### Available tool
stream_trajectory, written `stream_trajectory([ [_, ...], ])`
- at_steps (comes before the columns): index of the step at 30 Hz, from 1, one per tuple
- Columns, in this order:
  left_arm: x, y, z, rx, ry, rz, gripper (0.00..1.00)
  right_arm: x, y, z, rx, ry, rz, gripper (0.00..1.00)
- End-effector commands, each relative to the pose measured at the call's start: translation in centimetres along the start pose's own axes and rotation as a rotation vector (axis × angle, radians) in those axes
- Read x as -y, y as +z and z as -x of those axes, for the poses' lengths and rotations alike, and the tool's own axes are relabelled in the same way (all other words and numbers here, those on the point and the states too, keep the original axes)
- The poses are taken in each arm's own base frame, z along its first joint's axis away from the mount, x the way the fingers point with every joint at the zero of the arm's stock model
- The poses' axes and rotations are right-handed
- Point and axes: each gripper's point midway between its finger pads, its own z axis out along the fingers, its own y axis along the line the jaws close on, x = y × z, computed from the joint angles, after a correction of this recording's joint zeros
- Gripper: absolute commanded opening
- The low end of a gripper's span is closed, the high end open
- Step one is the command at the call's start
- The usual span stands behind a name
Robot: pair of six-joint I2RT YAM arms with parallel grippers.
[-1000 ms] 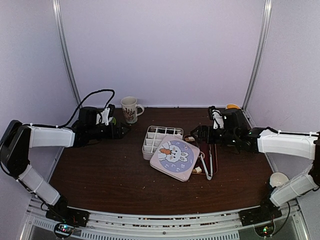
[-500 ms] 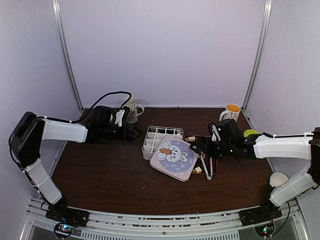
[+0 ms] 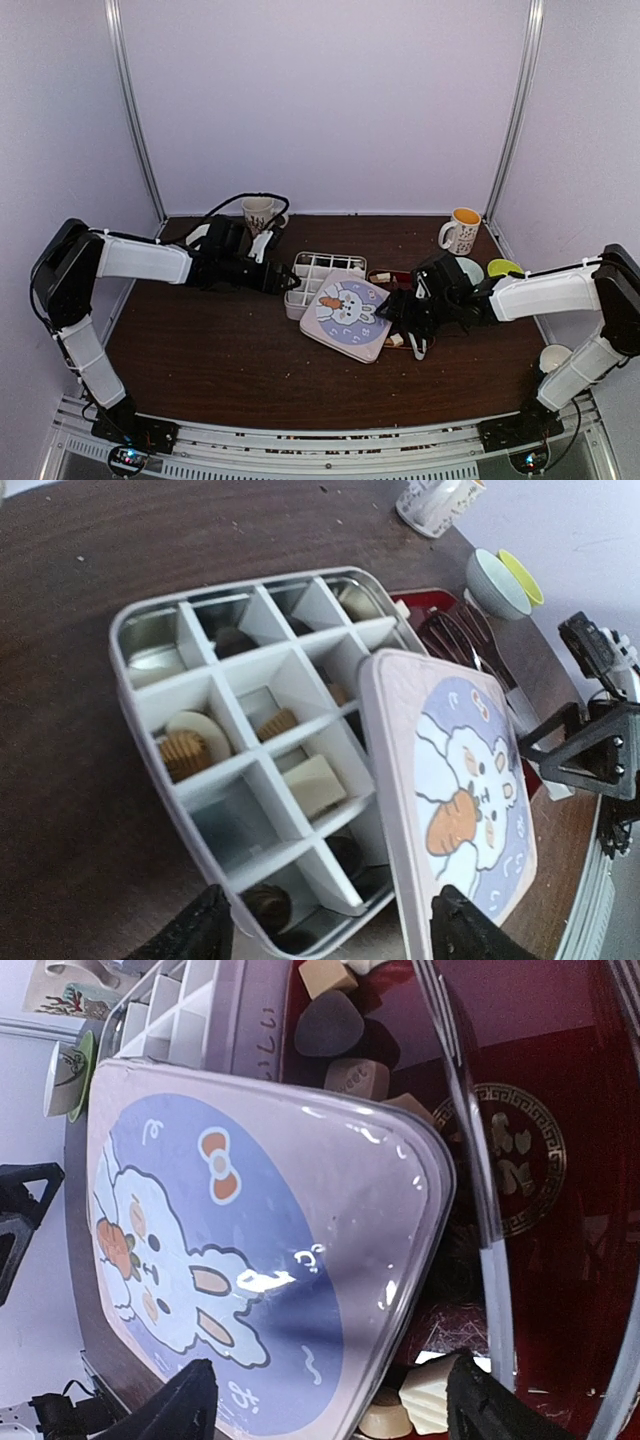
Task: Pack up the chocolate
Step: Pick up the box lid from the center of the board.
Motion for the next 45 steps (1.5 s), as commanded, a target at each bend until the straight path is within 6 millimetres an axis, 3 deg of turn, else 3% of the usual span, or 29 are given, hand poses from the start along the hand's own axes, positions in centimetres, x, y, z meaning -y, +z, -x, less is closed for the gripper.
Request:
stream_trajectory([
  [1,3.8,0.6,-0.9,-0.045,-0.016,-0.058,0.70,-1.1,0.7,0.0,-0.016,0.015,0.036,0.79],
  [4,4.6,1.5,-1.2,-0.067,-0.023,-0.053,0.65,-1.2,1.3,-0.3,-0.032,0.016,0.043,0.75],
  [11,4.3,3.4,-2.3,-0.120,-0.078,-0.042,0.55,-1.2,2.1,-0.6,-0.047,0.018,0.056,0.73],
  [18,4.5,4.1,-2.7,-0.148,-0.085,-0.052,0.52,-1.5,2.8,-0.4,-0.051,0.013,0.063,0.72],
  [27,6.0,4.7,-2.9,-0.168,-0.104,-0.104,0.39,-2.5,3.0,0.2,-0.044,0.001,0.098,0.62],
  [34,7.3,4.2,-1.9,-0.153,-0.108,-0.151,0.36,-3.9,2.7,0.8,-0.035,-0.014,0.153,0.53],
  [41,7.9,3.2,-0.1,-0.120,-0.097,-0.148,0.36,-5.4,1.7,2.2,-0.002,-0.076,0.152,0.53],
  [45,7.8,3.2,1.9,-0.096,-0.069,-0.126,0.36,-6.3,1.5,3.6,0.018,-0.102,0.152,0.53],
])
